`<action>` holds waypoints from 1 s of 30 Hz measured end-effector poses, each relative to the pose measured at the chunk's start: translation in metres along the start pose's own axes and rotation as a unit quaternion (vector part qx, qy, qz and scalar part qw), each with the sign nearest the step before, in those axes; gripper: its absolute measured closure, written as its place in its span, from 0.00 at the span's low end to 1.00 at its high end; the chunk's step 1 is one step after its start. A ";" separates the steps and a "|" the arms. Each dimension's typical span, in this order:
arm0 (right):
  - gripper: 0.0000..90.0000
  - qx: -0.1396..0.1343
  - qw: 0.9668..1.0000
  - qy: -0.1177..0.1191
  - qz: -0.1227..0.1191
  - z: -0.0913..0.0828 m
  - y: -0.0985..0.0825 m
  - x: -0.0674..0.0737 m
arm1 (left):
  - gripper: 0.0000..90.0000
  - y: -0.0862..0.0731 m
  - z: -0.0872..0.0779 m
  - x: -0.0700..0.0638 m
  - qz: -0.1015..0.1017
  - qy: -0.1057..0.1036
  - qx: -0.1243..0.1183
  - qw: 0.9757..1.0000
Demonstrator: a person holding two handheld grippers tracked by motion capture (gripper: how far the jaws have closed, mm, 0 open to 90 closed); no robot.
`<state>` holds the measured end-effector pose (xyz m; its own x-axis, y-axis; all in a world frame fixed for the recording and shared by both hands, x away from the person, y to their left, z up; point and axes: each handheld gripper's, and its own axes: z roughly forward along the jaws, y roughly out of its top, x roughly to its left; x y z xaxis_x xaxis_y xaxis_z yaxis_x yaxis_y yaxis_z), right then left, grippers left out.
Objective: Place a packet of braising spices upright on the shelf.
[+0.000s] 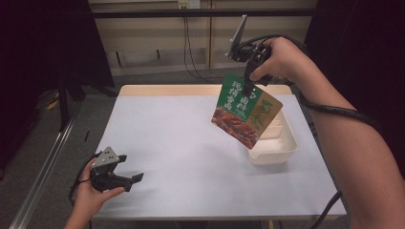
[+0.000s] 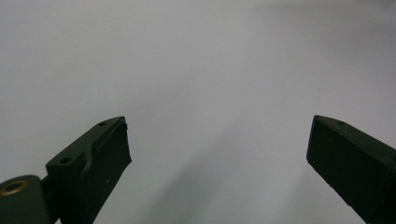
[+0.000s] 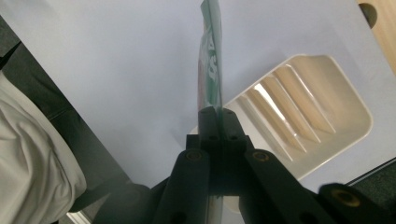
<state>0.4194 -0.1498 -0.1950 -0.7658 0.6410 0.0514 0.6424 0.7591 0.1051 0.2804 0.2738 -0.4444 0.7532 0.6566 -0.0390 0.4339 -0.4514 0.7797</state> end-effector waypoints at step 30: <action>1.00 0.015 1.000 -0.006 0.017 -0.010 -0.041 -0.023 | 0.07 -0.003 0.000 0.000 -0.002 0.003 0.004 1.000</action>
<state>0.4103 -0.1963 -0.1910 -0.7427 0.6683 0.0418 0.6693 0.7393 0.0734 0.2795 0.2753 -0.4462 0.7485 0.6620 -0.0390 0.4415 -0.4535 0.7742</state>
